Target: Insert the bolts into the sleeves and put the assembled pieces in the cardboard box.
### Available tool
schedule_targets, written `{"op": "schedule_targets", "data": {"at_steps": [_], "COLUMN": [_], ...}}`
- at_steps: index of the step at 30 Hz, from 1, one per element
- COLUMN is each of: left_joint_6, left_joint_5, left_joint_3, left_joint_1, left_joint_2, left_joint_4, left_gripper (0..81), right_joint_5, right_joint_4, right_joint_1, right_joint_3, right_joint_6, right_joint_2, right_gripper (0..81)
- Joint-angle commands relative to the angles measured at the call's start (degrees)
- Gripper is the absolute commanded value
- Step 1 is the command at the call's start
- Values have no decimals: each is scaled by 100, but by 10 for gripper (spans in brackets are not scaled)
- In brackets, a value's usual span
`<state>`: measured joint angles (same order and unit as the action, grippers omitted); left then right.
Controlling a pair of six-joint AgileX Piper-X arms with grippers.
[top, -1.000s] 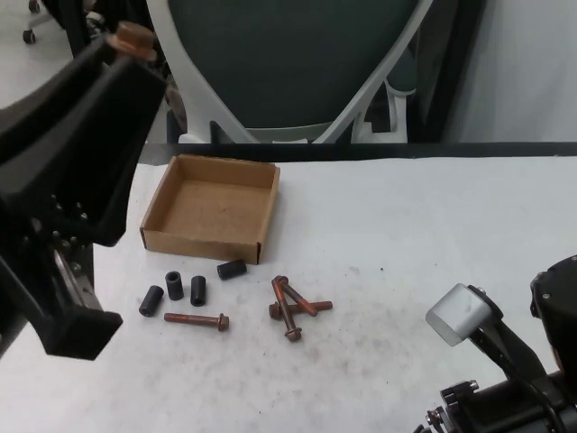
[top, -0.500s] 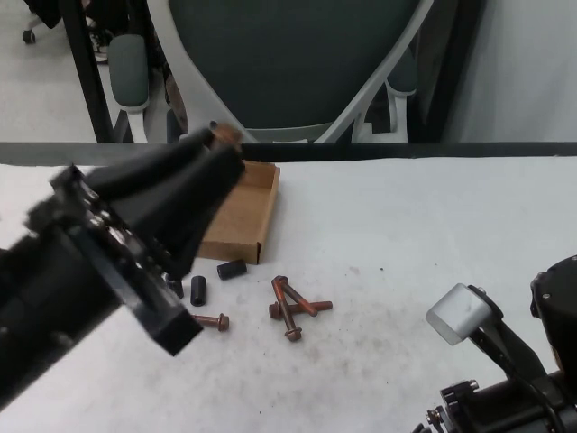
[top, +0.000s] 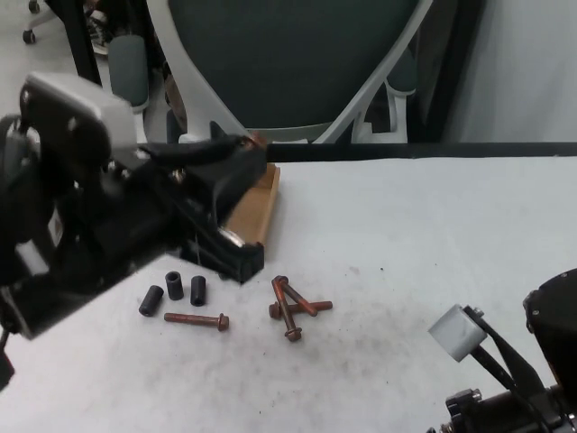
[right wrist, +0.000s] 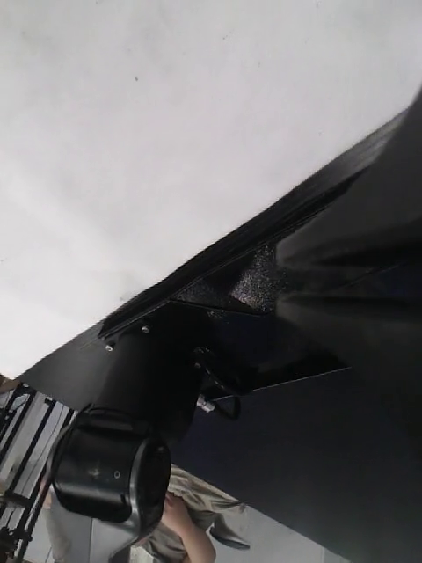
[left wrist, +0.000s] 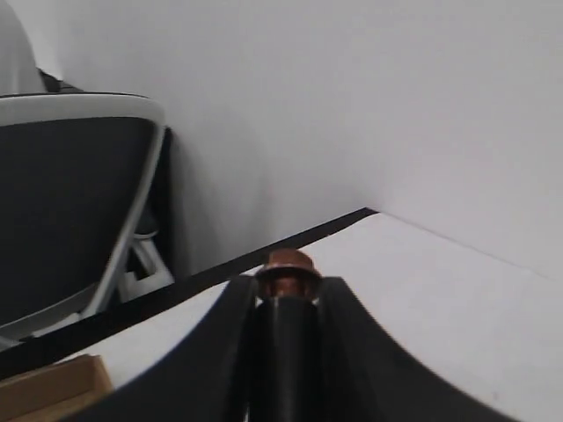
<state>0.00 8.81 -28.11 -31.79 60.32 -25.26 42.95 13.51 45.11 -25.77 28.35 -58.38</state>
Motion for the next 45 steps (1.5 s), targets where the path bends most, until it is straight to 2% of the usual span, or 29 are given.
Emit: {"op": "schedule_targets", "data": {"at_steps": [1,6,10,14,20,26,31,37,45], "left_joint_6": [218,218,0,0,0,36,0,0,-36], "left_joint_5": [-218,-181,-167,-193,-439,-453,-463,-464,-251], "left_joint_3": [-89,-75,-165,-415,-1147,-1864,-2529,-3186,-3932], "left_joint_1": [118,584,798,800,833,1053,1193,1350,1523], "left_joint_2": [-40,472,1135,1731,2575,3328,3694,4048,4600], "left_joint_4": [60,-392,-867,-891,-681,-547,323,1166,1975], "left_gripper": [8,8,8,8,8,8,8,8,8], "right_joint_5": [141,155,155,255,-127,-632,-1075,-1112,-1455], "right_joint_4": [77,77,77,77,483,1423,2336,3242,3906], "right_joint_1": [2,2,2,2,-9,-28,-414,-1110,-1589], "right_joint_3": [-25,-26,-26,-26,-49,-473,-1288,-2452,-4033], "right_joint_6": [-396,-477,-480,-480,-503,-1100,-1762,-2342,-2755], "right_joint_2": [16,16,16,16,1,-355,-1130,-2173,-3326], "right_gripper": [0,0,0,0,0,0,0,0,0]}}
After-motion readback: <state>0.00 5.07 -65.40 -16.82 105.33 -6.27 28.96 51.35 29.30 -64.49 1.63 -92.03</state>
